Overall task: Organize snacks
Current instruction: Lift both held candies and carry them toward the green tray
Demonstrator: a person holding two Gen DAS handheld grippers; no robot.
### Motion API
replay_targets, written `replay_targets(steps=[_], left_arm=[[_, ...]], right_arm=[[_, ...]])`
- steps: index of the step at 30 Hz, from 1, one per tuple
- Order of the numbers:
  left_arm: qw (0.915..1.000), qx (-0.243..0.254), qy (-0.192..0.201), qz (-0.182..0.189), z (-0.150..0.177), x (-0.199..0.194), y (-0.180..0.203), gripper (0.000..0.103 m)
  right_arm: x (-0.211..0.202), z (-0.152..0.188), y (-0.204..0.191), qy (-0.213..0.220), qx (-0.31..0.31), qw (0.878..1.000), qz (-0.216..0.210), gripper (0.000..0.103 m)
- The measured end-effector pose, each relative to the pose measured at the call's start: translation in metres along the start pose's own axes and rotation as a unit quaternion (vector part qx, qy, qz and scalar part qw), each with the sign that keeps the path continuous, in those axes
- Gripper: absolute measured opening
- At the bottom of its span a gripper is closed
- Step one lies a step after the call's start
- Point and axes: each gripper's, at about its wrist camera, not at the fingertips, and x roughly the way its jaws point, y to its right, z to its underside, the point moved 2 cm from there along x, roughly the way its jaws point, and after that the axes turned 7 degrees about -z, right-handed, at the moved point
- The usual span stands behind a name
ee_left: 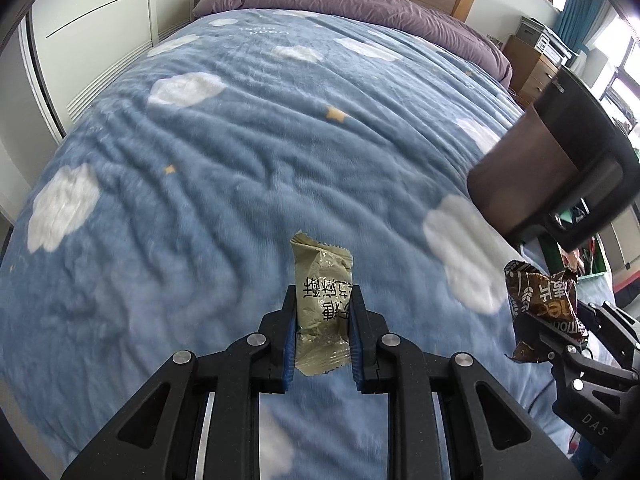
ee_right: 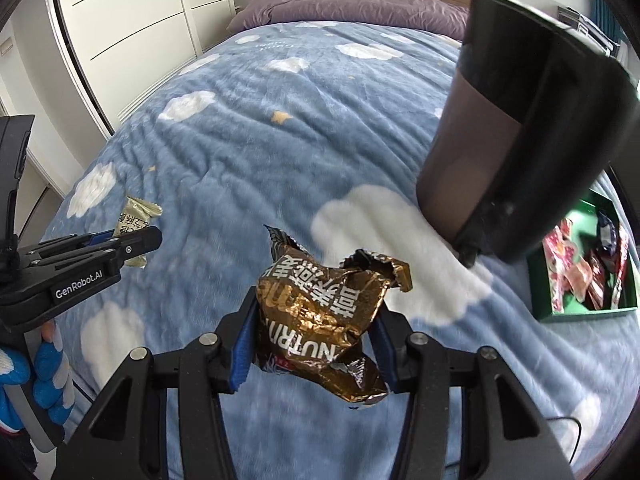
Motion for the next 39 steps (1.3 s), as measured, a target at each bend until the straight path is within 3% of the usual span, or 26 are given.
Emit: replay_targets(steps=[9, 23, 39], left_arm=[[0.9999, 0.01, 0.006, 0.007, 0.038, -0.032, 0.005, 0.018], [0.9988, 0.043, 0.021, 0.012, 0.065, -0.064, 0.029, 0.018], [0.9903, 0.124, 0.061, -0.013, 0.08, -0.106, 0.112, 0.018]], right_arm=[[-0.034, 0.037, -0.008, -0.001, -0.006, 1.0, 0.02, 0.074], [-0.068, 0.076, 0.0, 0.003, 0.0, 0.999, 0.044, 0.074], [-0.109, 0.112, 0.071, 0.043, 0.059, 0.996, 0.055, 0.074]])
